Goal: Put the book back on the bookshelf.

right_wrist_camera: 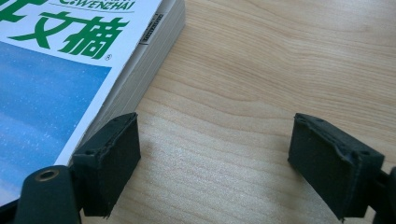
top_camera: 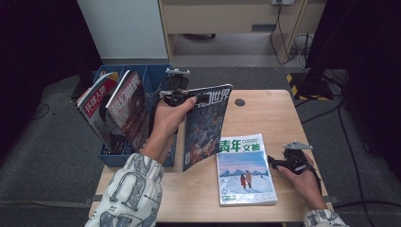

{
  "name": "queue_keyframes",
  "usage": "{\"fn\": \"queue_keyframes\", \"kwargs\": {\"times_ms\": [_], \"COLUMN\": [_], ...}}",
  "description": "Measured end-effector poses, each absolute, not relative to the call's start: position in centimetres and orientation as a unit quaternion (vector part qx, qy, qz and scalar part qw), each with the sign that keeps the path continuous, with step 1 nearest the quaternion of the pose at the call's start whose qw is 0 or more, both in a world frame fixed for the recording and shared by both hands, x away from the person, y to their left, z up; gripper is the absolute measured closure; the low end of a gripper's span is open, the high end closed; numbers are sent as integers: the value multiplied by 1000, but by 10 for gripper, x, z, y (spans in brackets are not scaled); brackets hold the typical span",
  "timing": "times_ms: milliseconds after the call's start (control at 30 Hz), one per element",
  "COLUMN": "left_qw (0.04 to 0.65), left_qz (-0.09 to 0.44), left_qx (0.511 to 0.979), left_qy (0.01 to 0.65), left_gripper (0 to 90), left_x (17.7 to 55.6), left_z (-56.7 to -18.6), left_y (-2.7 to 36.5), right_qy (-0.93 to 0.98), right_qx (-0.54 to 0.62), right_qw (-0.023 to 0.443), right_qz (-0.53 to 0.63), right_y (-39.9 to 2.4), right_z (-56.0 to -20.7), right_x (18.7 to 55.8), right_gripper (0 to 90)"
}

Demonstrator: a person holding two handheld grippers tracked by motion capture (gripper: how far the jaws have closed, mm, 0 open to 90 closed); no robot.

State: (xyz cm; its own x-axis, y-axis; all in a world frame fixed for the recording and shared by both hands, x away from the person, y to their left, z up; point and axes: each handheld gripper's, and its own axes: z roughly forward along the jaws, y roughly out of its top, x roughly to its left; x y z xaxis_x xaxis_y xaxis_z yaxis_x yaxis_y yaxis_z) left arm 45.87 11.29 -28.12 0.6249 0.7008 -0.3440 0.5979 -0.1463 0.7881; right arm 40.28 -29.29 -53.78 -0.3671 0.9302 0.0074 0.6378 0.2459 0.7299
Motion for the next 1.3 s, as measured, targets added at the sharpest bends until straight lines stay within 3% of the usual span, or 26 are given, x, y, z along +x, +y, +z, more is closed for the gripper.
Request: {"fn": "queue_keyframes", "kwargs": {"times_ms": [1300], "left_qw": [501], "left_qz": [91], "left_qx": [735], "left_qy": [448], "left_gripper": [822], "left_x": [444], "left_z": [-246], "left_y": [162], "right_qy": [758], "right_qx": [516], "right_qw": [223], "right_qz": [331], "right_y": [-293], "right_z": [-538], "right_x": [403], "right_gripper": [168]}}
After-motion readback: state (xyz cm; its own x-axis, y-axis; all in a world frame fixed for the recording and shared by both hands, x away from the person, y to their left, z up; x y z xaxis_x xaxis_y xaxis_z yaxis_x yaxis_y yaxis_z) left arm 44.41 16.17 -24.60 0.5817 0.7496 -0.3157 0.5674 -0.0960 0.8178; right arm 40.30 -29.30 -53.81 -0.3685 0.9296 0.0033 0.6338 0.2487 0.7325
